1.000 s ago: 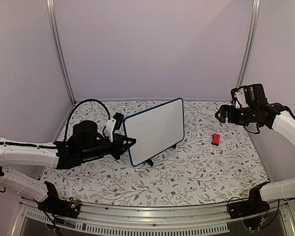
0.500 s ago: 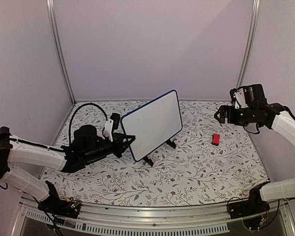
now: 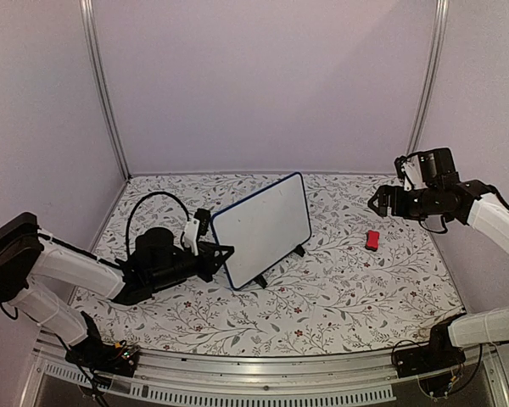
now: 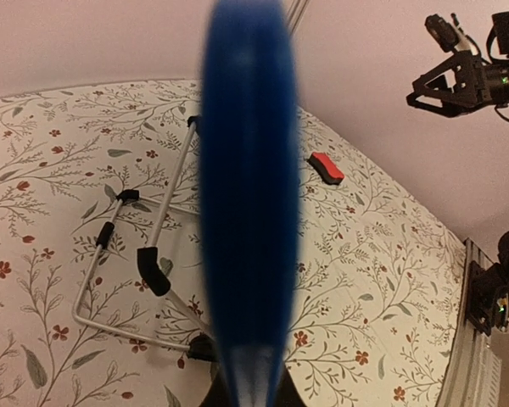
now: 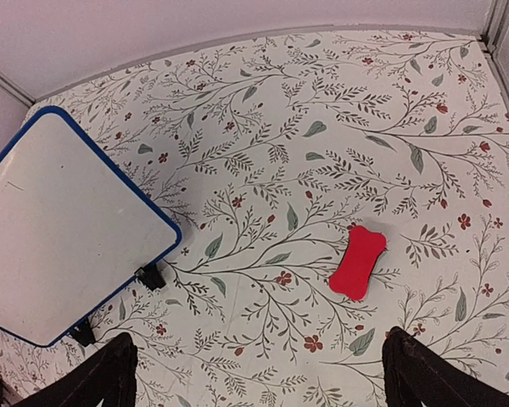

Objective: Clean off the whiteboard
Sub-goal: Place the whiteboard at the center of the board, then reset both arms

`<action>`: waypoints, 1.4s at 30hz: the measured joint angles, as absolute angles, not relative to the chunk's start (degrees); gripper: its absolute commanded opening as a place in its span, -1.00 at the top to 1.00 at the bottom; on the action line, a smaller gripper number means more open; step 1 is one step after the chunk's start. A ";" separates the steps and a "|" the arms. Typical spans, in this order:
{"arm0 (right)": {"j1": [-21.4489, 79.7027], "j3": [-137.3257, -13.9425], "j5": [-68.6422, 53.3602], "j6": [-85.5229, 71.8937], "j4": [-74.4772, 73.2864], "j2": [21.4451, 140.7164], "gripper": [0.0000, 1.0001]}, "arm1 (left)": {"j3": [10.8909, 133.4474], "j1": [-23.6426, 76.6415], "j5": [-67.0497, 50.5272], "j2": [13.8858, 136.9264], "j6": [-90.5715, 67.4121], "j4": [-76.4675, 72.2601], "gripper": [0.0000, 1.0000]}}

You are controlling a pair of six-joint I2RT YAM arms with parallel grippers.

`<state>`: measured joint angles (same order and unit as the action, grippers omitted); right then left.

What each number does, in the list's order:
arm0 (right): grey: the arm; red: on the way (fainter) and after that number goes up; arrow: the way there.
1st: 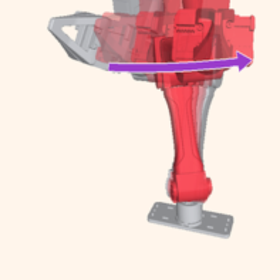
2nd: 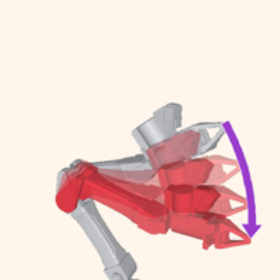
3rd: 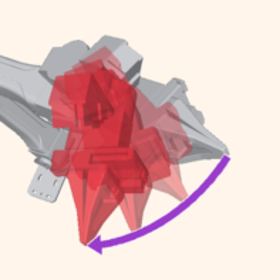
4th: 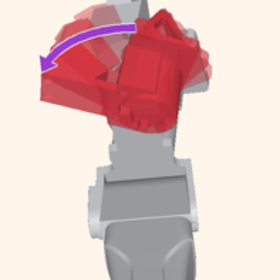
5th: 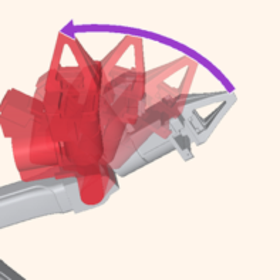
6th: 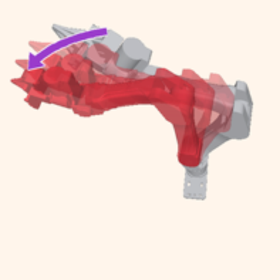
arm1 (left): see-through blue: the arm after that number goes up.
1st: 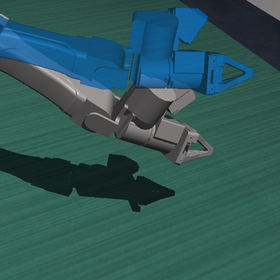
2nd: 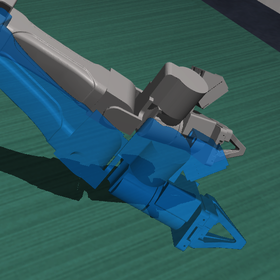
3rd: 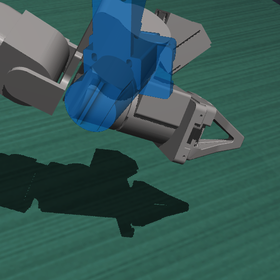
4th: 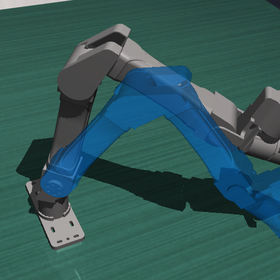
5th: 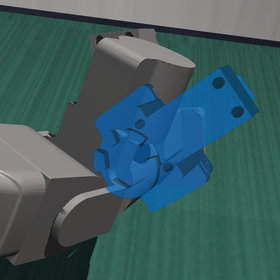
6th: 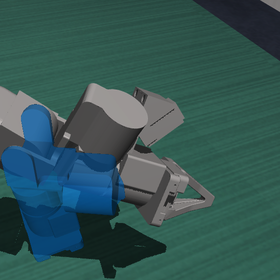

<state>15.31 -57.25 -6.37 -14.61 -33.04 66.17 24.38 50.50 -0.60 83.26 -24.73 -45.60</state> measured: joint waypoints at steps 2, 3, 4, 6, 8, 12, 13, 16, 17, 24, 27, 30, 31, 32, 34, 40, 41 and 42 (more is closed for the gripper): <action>15.31 -57.04 -6.42 -14.55 -32.93 66.17 -0.98 | 24.36 50.50 -0.47 83.53 -25.19 -46.17 0.85; 15.31 -56.93 -6.44 -14.52 -32.91 66.17 -0.98 | 24.23 50.50 -0.30 83.53 -25.39 -46.54 0.81; 15.31 -56.82 -6.44 -14.50 -32.93 66.17 -0.98 | 23.88 50.50 0.10 83.48 -25.65 -47.46 0.73; 15.31 -56.64 -6.46 -14.50 -32.91 66.17 -0.98 | 23.07 50.50 0.78 83.22 -26.17 -48.71 0.62; 15.31 -56.58 -6.52 -14.48 -32.91 66.17 -0.98 | 21.96 50.46 1.45 82.81 -26.85 -49.36 0.57; 15.31 -56.55 -6.57 -14.39 -32.88 66.15 -0.98 | 19.38 50.46 2.42 80.90 -28.29 -50.02 0.26; 15.31 -56.55 -6.57 -14.37 -32.91 66.15 -0.98 | 18.79 50.46 2.70 80.29 -28.58 -50.22 0.21; 15.31 -56.53 -6.57 -14.35 -32.88 66.08 -0.98 | 17.06 50.46 3.70 77.58 -29.15 -50.26 -0.20; 15.31 -56.51 -6.59 -14.35 -32.88 66.08 -0.98 | 16.67 50.46 4.14 76.34 -29.41 -50.02 -0.39; 15.31 -53.17 -6.63 -15.81 -30.37 63.68 -0.98 | 15.86 50.72 10.15 58.46 -31.40 -39.40 -0.99; 15.31 -50.52 -7.01 -17.10 -28.71 60.53 -0.98 | 17.15 50.72 13.85 46.98 -32.58 -28.73 -0.99; 15.31 -49.69 -7.16 -17.58 -27.70 58.78 -0.98 | 21.85 50.65 17.17 39.68 -33.43 -15.70 -0.99; 15.31 -49.60 -7.20 -17.63 -27.29 58.54 -0.98 | 23.99 50.61 18.06 38.24 -33.80 -10.90 -0.99; 15.31 -49.43 -7.22 -17.63 -26.81 58.30 -0.98 | 25.80 50.59 18.87 37.26 -34.24 -7.03 -0.99; 15.31 -49.17 -7.27 -17.63 -26.50 57.98 -0.98 | 29.04 50.48 20.03 35.79 -35.14 0.23 -0.99; 15.31 -45.93 -8.21 -17.80 -25.67 54.39 -0.98 | 34.33 47.90 20.36 35.11 -37.87 16.16 -0.99; 15.31 -44.86 -8.29 -17.91 -25.61 53.08 -0.98 | 34.72 47.44 20.18 34.87 -37.98 18.02 -0.99; 15.31 -43.68 -8.29 -18.04 -25.65 51.42 -0.98 | 35.05 46.96 20.03 34.68 -38.02 19.59 -0.99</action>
<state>15.31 -43.68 -8.29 -18.04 -25.65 51.42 35.05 46.96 20.03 34.68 -38.02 19.59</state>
